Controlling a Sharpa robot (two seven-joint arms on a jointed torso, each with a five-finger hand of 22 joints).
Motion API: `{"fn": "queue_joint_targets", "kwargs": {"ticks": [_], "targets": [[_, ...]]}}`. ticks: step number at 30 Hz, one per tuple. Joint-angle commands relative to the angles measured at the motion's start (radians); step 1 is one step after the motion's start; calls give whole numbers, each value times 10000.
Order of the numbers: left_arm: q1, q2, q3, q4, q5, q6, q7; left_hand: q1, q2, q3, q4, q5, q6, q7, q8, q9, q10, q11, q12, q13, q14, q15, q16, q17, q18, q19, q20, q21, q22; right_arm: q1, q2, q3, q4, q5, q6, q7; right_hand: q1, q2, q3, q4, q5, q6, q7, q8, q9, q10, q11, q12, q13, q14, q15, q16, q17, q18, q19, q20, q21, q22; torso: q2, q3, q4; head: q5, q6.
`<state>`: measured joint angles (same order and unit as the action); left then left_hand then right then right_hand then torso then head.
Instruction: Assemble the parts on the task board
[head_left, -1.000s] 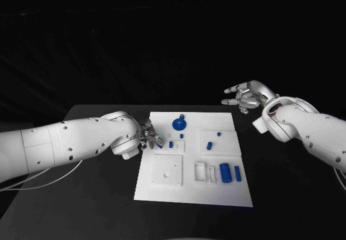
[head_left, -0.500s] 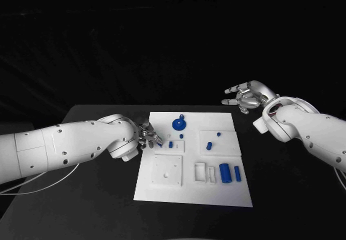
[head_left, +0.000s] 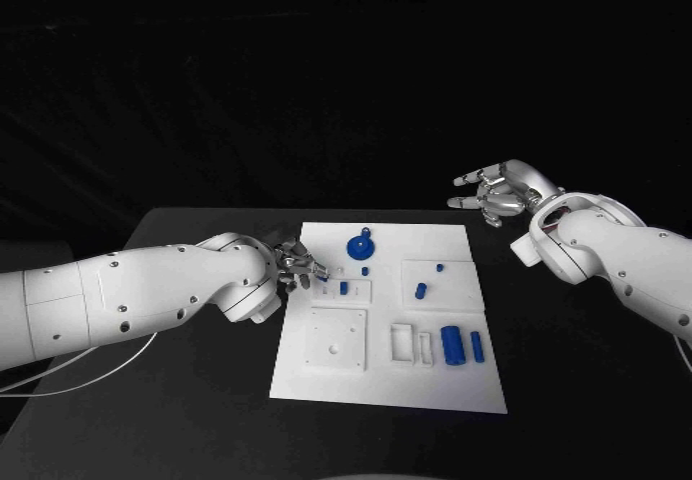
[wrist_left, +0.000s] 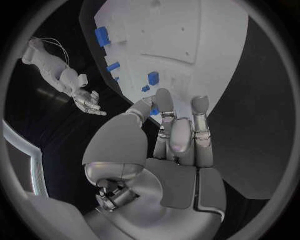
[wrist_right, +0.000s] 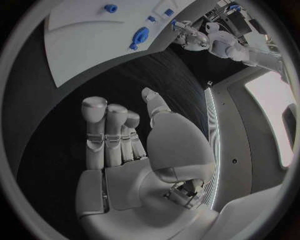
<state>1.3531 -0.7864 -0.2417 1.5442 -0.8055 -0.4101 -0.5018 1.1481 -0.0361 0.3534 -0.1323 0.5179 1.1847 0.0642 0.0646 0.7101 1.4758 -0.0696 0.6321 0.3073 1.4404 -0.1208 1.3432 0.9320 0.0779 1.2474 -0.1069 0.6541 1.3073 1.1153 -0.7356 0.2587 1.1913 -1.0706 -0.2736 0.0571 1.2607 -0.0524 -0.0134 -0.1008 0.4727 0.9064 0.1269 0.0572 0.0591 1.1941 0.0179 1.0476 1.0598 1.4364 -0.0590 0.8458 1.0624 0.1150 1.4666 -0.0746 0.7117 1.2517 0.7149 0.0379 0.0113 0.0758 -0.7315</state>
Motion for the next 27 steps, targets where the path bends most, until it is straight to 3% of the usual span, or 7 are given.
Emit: {"fn": "queue_joint_targets", "kwargs": {"ticks": [1, 11, 18, 27], "targets": [[-76, -13, 1, 157, 586, -801, 316, -28, -113, 37, 55, 31, 1713, -1019, 50, 1683, 400, -148, 62, 1, 73, -4, 6, -46, 73, 9, 89, 59, 176, -4, -14, 5, 13, -21, 87, 40, -76, -22, 22, 29, 75, 57, -15, 19, 10, -43, -38, -33, -5, 17, -19, -34, -3, 171, 517, -49, -18, -8, -3, 11, 1, 14, -18], [-271, 22, -2, 219, 690, -1240, 304, -42, -135, 34, 110, 14, 1713, -1026, 45, 1726, 398, -148, 73, -8, 73, -6, -8, -102, 96, 9, 112, 68, 173, -4, -3, 5, -17, -20, 91, 36, -70, -21, 25, 45, 165, 80, -16, 22, 11, -47, -42, -38, -9, 17, -21, -38, -5, 169, 517, -50, -17, -8, -26, 28, -8, 61, -16], [-401, 99, -3, 122, 503, -1407, 283, -35, -149, 31, 134, 12, 1740, -1033, 51, 1739, 400, -152, 103, -3, 84, -6, 20, -81, 114, 14, 131, 82, 176, -4, 7, 5, -25, -20, 91, 39, -63, -21, 34, 48, 191, 82, -17, 21, 11, -45, -42, -37, -8, 16, -23, -41, -7, 169, 516, -51, -19, -8, -9, 15, -19, 57, -6], [-490, 146, -4, 25, 143, -1194, 88, -16, -157, 37, 158, 17, 1744, -1036, 51, 1773, 399, -153, 117, -13, 80, -6, 33, -95, 145, 11, 161, 97, 176, -4, 10, 4, -15, -20, 98, 37, -63, -21, 34, 48, 191, 82, -17, 21, 11, -45, -42, -37, -8, 16, -23, -41, -7, 169, 516, -51, -19, -8, -3, 16, 3, 62, -42]]}}
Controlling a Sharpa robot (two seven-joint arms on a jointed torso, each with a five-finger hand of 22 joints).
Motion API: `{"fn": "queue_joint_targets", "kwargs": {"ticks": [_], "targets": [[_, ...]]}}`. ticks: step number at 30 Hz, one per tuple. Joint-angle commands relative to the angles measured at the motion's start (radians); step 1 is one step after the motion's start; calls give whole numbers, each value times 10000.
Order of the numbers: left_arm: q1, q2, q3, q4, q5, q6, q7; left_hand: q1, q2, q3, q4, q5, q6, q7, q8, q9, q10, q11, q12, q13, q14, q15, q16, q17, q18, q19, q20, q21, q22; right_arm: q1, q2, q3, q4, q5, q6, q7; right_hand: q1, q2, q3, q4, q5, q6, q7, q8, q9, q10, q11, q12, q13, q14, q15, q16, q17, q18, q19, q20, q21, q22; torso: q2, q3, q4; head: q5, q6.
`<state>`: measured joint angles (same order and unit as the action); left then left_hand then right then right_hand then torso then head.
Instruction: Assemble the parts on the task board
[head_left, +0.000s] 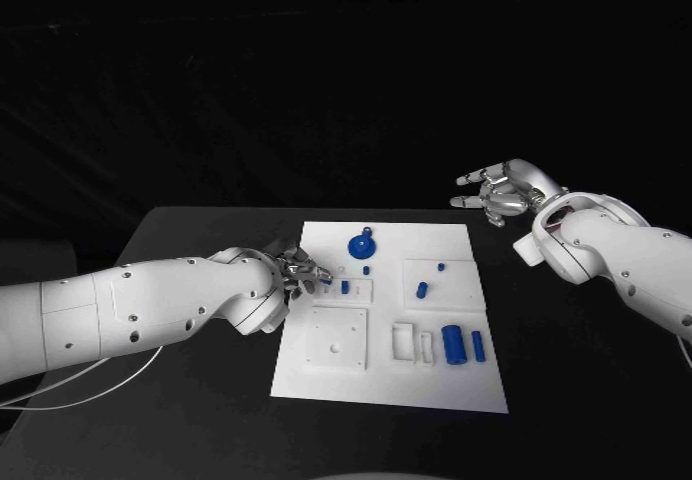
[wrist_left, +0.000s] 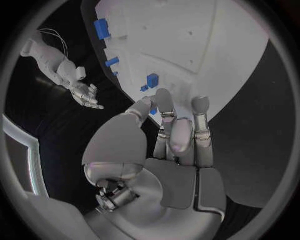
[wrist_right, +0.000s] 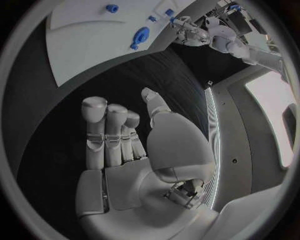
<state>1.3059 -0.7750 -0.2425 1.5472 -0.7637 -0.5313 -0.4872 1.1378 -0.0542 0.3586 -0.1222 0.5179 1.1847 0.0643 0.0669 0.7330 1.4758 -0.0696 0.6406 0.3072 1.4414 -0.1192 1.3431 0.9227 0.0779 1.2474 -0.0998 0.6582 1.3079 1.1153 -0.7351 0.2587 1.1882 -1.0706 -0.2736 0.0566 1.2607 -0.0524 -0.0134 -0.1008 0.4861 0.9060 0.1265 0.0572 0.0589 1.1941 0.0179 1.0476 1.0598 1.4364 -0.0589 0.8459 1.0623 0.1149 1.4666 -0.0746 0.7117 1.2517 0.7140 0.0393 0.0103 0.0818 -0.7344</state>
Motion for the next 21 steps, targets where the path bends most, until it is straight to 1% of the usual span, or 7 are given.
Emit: {"fn": "queue_joint_targets", "kwargs": {"ticks": [1, 7, 9, 12, 15, 21], "targets": [[-20, 36, 4, -7, -318, 64, -82, 91, 12, -15, 71, 10, 1745, -1035, 26, 1559, 399, -149, 32, -22, 62, -17, 29, -38, 164, 2, 110, 61, 168, -4, 3, 4, 19, -20, 100, 41, -64, -21, 34, 48, 57, 86, -12, 21, 13, -45, -42, -37, -7, 16, -23, -42, -7, 169, 516, -51, -19, -9, 6, -5, 13, 2, -16], [-30, 44, 3, -35, -541, 252, -163, 139, -54, -39, 36, -57, 1787, -1046, 45, 1589, 400, -147, 43, -27, 67, -13, 44, -26, 170, -3, 115, 68, 168, -4, -14, 4, 30, -20, 98, 38, -64, -21, 34, 48, 57, 86, -12, 21, 13, -45, -42, -37, -7, 16, -23, -42, -7, 169, 516, -51, -19, -9, 9, -13, 6, 20, -30], [-31, 43, 3, -45, -580, 316, -177, 153, -72, -58, 31, -104, 1804, -1051, 48, 1607, 400, -147, 54, -25, 69, -12, 52, -19, 169, -5, 116, 70, 168, -4, -18, 4, 32, -20, 99, 36, -63, -22, 35, 48, 57, 87, -12, 21, 13, -45, -42, -37, -7, 16, -23, -42, -7, 169, 516, -51, -19, -10, 4, -14, 7, 11, 0], [-32, 45, 3, -53, -611, 437, -202, 191, -103, -92, 17, -178, 1820, -1052, 40, 1630, 400, -146, 72, -23, 71, -11, 72, 0, 167, -6, 120, 78, 170, -4, -19, 4, 35, -20, 100, 34, 23, -50, 71, -23, 40, 90, -10, 20, 13, -47, -44, -40, -8, 15, -26, -46, -7, 169, 514, -54, -28, -14, 5, -12, 8, 8, -36], [-33, 48, 3, -51, -652, 570, -233, 250, -152, -143, -15, -308, 1864, -1063, 46, 1652, 401, -150, 96, -18, 74, -7, 96, 29, 157, -13, 119, 85, 171, -4, -19, 4, 36, -20, 101, 33, -3, -49, 71, -22, 49, 97, -10, 21, 13, -45, -42, -40, -8, 17, -24, -40, -2, 166, 517, -54, -12, -8, 8, -12, 9, 11, -43], [-33, 65, 3, -81, -798, 750, -337, 339, -178, -245, -42, -489, 1903, -1069, 28, 1653, 400, -152, 130, -17, 79, -3, 153, 101, 148, -27, 123, 102, 170, -4, -25, 4, 36, -20, 101, 31, -34, -45, 81, -27, 64, 101, -12, 21, 14, -47, -44, -45, -12, 16, -25, -46, -6, 169, 514, -54, -34, -16, 5, -10, 8, 37, -73]]}}
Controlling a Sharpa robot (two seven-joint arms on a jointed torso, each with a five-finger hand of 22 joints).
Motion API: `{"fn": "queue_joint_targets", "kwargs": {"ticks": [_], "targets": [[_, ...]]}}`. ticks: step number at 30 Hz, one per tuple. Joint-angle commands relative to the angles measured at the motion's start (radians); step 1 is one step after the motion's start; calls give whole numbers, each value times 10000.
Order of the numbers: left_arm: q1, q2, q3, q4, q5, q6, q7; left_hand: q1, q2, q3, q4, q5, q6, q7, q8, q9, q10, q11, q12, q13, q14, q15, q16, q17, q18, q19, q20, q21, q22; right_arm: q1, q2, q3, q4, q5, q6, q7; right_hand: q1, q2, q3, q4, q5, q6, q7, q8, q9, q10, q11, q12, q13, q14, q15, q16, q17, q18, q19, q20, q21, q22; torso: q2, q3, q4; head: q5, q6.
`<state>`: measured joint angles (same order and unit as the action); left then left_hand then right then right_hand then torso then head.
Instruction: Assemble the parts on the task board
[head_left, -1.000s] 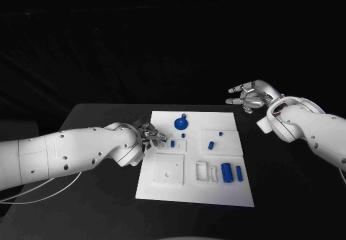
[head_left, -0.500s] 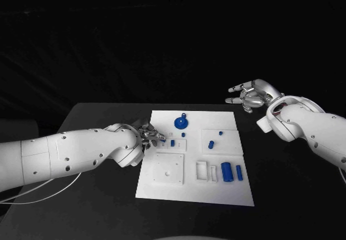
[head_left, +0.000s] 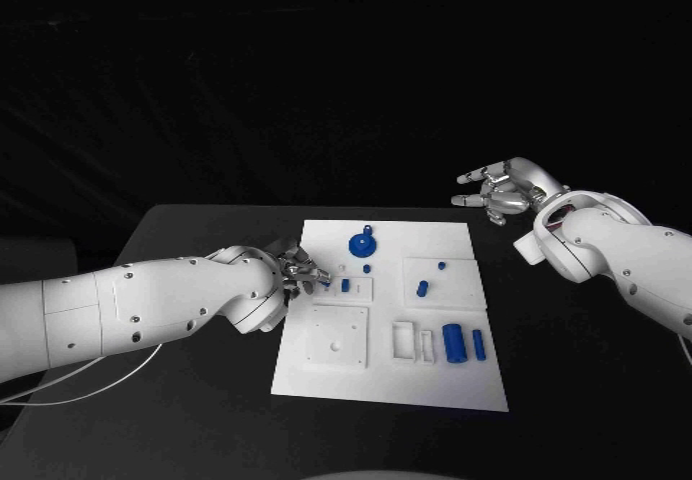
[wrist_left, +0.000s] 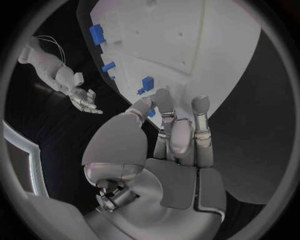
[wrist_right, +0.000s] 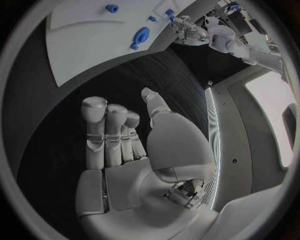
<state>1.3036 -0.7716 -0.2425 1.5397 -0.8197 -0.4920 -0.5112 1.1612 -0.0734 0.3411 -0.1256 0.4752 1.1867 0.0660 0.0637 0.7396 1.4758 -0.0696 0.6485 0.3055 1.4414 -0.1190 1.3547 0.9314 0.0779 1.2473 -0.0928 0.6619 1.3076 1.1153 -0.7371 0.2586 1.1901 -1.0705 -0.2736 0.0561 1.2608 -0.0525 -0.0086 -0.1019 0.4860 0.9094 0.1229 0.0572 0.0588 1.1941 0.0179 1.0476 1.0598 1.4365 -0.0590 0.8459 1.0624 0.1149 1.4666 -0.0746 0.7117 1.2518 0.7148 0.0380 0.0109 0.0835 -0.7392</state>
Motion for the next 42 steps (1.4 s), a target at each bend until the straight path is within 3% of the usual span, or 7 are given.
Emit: {"fn": "queue_joint_targets", "kwargs": {"ticks": [1, 25, 29, 42], "targets": [[-10, 36, 3, -11, -257, 380, -114, 126, 21, -100, -4, -86, 1887, -1086, 57, 1588, 398, -153, 70, 2, 79, -5, 47, 8, 148, -20, 51, 78, 175, -4, -5, 4, 16, -21, 102, 36, -34, -45, 33, -16, 65, 66, 24, 22, 15, -47, -44, -44, -12, 16, -24, -46, -6, 170, 514, -54, -34, -17, -3, 2, 1, 11, -33], [-12, 124, 2, -92, -531, 1014, -462, 183, 197, -179, 51, -456, 1817, -1070, 51, 1561, 398, -141, 23, -67, 55, 1, -14, -225, 148, -36, 54, 97, 165, -5, -19, 4, 21, -22, 117, 38, -20, -30, 117, -121, 58, 93, 22, 21, 15, -43, -49, -43, -8, 18, -28, -44, -2, 164, 516, -57, -13, -8, -3, -1, 1, -10, -74], [-12, 121, 2, -88, -570, 1137, -478, 130, 172, -136, -5, 5, 1843, -1075, 70, 1598, 399, -143, 56, -70, 72, 4, 29, -207, 113, -28, 11, 110, 170, -5, -18, 4, 18, -22, 119, 39, -20, -30, 117, -121, 58, 93, 22, 21, 15, -43, -49, -43, -8, 18, -28, -44, -2, 164, 516, -57, -13, -8, -5, -1, 7, -12, -83], [-13, 124, 3, -116, -596, 1290, -461, -47, 202, -117, -37, 46, 1940, -1125, 91, 1921, 398, -165, 180, -47, 73, 3, 179, -111, 90, -41, 19, 151, 171, -27, -1, 4, -5, -22, 129, 45, -52, -35, 144, -152, 80, 97, 24, 22, 15, -43, -48, -46, -10, 17, -27, -50, -5, 165, 516, -57, -21, -11, 0, 11, 4, 14, -89]]}}
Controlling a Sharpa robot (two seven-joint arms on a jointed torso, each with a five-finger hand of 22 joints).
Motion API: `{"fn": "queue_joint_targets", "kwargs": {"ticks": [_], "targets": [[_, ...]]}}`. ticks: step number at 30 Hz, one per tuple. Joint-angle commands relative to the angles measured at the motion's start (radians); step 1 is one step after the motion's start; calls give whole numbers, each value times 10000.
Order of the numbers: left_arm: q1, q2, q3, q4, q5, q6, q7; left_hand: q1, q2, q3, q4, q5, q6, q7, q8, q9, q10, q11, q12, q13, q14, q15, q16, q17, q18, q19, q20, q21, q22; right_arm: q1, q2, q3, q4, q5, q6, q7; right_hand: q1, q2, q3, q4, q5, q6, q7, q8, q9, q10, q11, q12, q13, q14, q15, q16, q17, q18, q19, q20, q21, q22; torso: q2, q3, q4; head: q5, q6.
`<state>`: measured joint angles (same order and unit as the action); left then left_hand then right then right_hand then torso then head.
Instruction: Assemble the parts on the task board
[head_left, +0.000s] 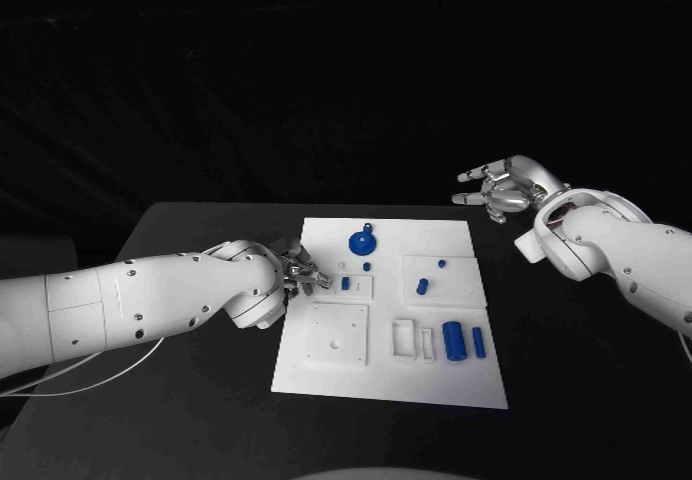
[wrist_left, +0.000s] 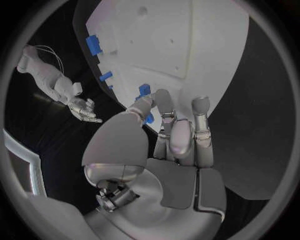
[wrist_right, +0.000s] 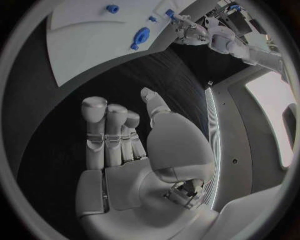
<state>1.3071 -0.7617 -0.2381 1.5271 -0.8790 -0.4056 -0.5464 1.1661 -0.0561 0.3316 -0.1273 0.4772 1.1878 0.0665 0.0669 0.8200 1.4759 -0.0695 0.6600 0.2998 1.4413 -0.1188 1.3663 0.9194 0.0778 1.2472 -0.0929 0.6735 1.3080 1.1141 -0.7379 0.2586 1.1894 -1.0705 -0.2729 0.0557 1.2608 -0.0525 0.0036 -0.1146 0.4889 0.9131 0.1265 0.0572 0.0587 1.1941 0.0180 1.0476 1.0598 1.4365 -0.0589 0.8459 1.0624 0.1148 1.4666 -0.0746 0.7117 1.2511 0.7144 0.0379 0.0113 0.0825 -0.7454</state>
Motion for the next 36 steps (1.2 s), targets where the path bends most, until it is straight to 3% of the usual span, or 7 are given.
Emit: {"fn": "queue_joint_targets", "kwargs": {"ticks": [1, 3, 6, 9, 19, 25, 36], "targets": [[-49, 24, -41, 5, -3, 432, -106, -112, 47, -35, 0, -2, 1946, -1135, 52, 1218, 396, -163, 78, 7, 72, 2, 84, 11, 98, -46, 29, 40, 164, -18, 7, 5, 1, -22, 122, 49, -52, -34, 22, -25, 52, 60, -12, 22, 16, -43, -49, -46, -10, 17, -27, -50, -4, 166, 516, -57, -21, -3, 5, 13, 0, 26, -35], [-49, 25, -41, -2, -3, 446, -98, -144, 79, -64, 53, -18, 1985, -1156, 65, 1398, 396, -174, 89, -15, 68, 0, 91, 0, 112, -54, 44, 40, 162, -24, 10, 5, 0, -22, 120, 48, -73, -29, 56, -54, 68, 79, -13, 25, 18, -42, -50, -43, -7, 18, -29, -49, -3, 165, 515, -58, -21, -3, 4, 14, -3, 79, -42], [-49, 32, -41, -15, -4, 474, -86, -242, 300, -41, 195, -128, 2000, -1191, 89, 1654, 395, -182, 118, -34, 70, -10, 110, 3, 120, -58, 57, 43, 164, -35, 14, 5, -1, -22, 110, 45, -70, -24, 75, -67, 114, 114, -15, 27, 20, -42, -52, -42, -5, 19, -31, -48, -2, 165, 517, -59, -16, -1, 0, 15, -7, 57, -57], [-49, 43, -40, -26, -4, 496, -75, -322, 351, -10, 166, -110, 2009, -1197, 56, 2011, 391, -189, 154, -113, 66, -13, 126, -3, 143, -62, 72, 57, 166, -44, 16, 5, -3, -22, 104, 40, -83, -36, 104, -83, 288, 128, -16, 25, 19, -42, -57, -41, -2, 19, -33, -48, -2, 164, 518, -61, -13, 0, 1, 21, -10, 55, -94], [-50, 98, -39, -90, -2, 527, -43, -544, 493, 63, 192, -66, 2067, -1224, 49, 2295, 396, -193, 217, -230, 64, -14, 160, 41, 160, -68, 95, 58, 163, -74, 24, 5, -42, -43, 30, -11, -131, -73, 217, -129, 533, 164, -17, 26, 21, -42, -63, -52, -8, 13, -39, -66, -12, 158, 515, -67, -21, 0, 1, 27, -8, 52, -102], [-50, 131, -39, -129, 0, 562, -31, -600, 512, 81, 171, -39, 2092, -1235, 56, 2344, 396, -197, 237, -244, 71, -17, 179, 75, 171, -68, 112, 62, 164, -96, 29, 5, -52, -51, 28, -18, -151, -86, 259, -146, 565, 154, -19, 25, 20, -38, -65, -54, -7, 12, -41, -70, -14, 156, 514, -68, -24, 0, 2, 22, -5, 49, -158], [-49, 183, -38, -189, -8, 623, -37, -668, 526, 133, 43, 37, 2122, -1243, 51, 2464, 397, -200, 287, -294, 78, -13, 214, 127, 214, -70, 158, 78, 167, -125, 31, 5, -65, -54, 39, -17, -175, -102, 314, -170, 621, 168, -19, 27, 21, -38, -66, -58, -8, 16, -42, -66, -11, 156, 514, -70, -32, 1, -1, 15, 1, 33, -156]]}}
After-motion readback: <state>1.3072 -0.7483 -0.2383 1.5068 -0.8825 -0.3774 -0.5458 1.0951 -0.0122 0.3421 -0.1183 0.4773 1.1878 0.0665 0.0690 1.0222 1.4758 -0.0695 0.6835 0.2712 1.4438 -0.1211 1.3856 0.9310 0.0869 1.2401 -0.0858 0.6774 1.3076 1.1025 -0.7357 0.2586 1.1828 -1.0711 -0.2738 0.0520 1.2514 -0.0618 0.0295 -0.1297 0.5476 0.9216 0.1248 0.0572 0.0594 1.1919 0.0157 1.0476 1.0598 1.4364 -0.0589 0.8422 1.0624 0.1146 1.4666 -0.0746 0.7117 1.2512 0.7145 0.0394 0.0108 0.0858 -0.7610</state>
